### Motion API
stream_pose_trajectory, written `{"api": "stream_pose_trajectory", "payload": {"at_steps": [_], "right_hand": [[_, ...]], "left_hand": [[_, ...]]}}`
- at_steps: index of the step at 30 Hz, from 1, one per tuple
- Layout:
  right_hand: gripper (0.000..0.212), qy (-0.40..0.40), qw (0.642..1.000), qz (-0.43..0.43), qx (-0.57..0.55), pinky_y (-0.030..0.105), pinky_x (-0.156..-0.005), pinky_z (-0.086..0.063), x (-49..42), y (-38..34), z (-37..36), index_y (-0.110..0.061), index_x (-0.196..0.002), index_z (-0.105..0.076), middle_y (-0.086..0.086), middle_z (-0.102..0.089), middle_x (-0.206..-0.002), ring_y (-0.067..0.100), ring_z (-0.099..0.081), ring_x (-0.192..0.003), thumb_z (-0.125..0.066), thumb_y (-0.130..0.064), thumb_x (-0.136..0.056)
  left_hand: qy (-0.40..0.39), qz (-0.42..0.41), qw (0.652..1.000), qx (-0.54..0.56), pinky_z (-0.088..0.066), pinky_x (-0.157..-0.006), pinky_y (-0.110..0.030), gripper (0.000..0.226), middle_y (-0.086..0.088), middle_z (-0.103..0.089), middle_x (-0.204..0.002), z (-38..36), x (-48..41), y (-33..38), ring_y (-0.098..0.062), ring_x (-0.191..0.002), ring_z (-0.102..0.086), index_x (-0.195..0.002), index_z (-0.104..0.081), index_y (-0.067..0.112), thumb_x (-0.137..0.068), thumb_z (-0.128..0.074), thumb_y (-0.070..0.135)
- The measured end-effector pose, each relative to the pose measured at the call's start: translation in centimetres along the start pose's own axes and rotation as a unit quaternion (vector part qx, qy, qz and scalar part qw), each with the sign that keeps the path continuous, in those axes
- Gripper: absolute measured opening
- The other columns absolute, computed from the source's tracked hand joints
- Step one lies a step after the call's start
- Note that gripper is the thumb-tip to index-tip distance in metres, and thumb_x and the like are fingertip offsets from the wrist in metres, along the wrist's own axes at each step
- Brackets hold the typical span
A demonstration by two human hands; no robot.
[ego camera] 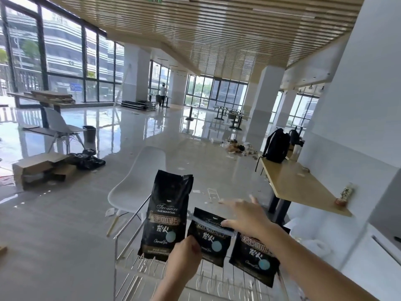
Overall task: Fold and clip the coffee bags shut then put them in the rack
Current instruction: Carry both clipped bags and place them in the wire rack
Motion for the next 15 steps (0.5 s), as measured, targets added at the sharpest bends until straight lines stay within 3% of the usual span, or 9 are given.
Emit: {"api": "stream_pose_trajectory", "payload": {"at_steps": [3, 5, 7, 8, 11, 15], "right_hand": [[0.072, -0.107, 0.992, -0.070, 0.019, 0.043, -0.105, -0.037, 1.2, 4.1, 2.3, -0.032, -0.138, -0.036, -0.006, -0.051, -0.140, 0.018, -0.050, -0.125, -0.069, -0.045, -0.075], [0.044, -0.153, 0.986, -0.067, -0.019, 0.036, -0.095, -0.045, 2.2, 6.3, 2.5, -0.025, -0.122, -0.055, -0.002, -0.062, -0.126, 0.018, -0.057, -0.114, -0.068, -0.030, -0.080], [0.012, -0.133, 0.985, -0.038, -0.103, 0.031, -0.085, -0.046, 2.9, 7.4, 1.8, -0.017, -0.097, -0.065, 0.002, -0.070, -0.104, 0.016, -0.063, -0.099, -0.062, -0.018, -0.086], [0.007, -0.117, 0.985, -0.026, -0.123, 0.029, -0.082, -0.046, 3.2, 7.6, 1.5, -0.016, -0.090, -0.066, 0.002, -0.071, -0.096, 0.014, -0.064, -0.092, -0.060, -0.015, -0.088], [0.017, -0.098, 0.985, -0.001, -0.145, 0.025, -0.079, -0.050, 3.2, 7.2, 1.0, -0.025, -0.087, -0.070, -0.009, -0.071, -0.085, 0.002, -0.065, -0.084, -0.058, -0.013, -0.089], [0.021, -0.055, 0.989, 0.011, -0.135, 0.029, -0.082, -0.052, 2.9, 6.3, 0.6, -0.033, -0.090, -0.070, -0.017, -0.071, -0.084, -0.001, -0.065, -0.084, -0.058, -0.015, -0.089]], "left_hand": [[-0.013, -0.020, 1.000, -0.011, -0.054, -0.070, -0.029, 0.014, 0.005, -0.073, -0.089, -0.2, -0.2, -0.2, -0.015, -0.082, -0.065, -0.088, -0.066, 0.025, -0.083, -0.052, 0.025], [-0.034, -0.042, 0.998, -0.022, -0.055, -0.073, -0.030, 0.014, 0.008, -0.073, -0.092, -0.3, -0.2, -0.4, -0.011, -0.086, -0.065, -0.090, -0.067, 0.029, -0.084, -0.055, 0.029], [-0.081, -0.067, 0.994, -0.028, -0.055, -0.076, -0.027, 0.017, 0.012, -0.074, -0.095, -0.2, -0.2, -0.4, -0.005, -0.090, -0.065, -0.094, -0.069, 0.034, -0.084, -0.055, 0.031], [-0.108, -0.082, 0.990, -0.022, -0.054, -0.078, -0.025, 0.020, 0.014, -0.073, -0.098, -0.2, -0.2, -0.3, -0.002, -0.091, -0.064, -0.097, -0.068, 0.038, -0.085, -0.055, 0.030], [-0.163, -0.111, 0.980, -0.017, -0.053, -0.086, -0.026, 0.026, 0.014, -0.072, -0.105, 0.1, 0.1, 0.0, 0.002, -0.097, -0.063, -0.106, -0.064, 0.044, -0.085, -0.056, 0.031], [-0.192, -0.122, 0.974, -0.023, -0.050, -0.095, -0.031, 0.029, 0.014, -0.068, -0.115, 0.1, 0.0, 0.0, -0.002, -0.108, -0.060, -0.114, -0.057, 0.048, -0.088, -0.052, 0.039]]}}
Point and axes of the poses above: each hand's wrist, its own x-axis away from the middle knuckle, its own z-axis out of the back of the hand, y = z × x, the point moved 1 cm from there along -x, towards the middle knuckle
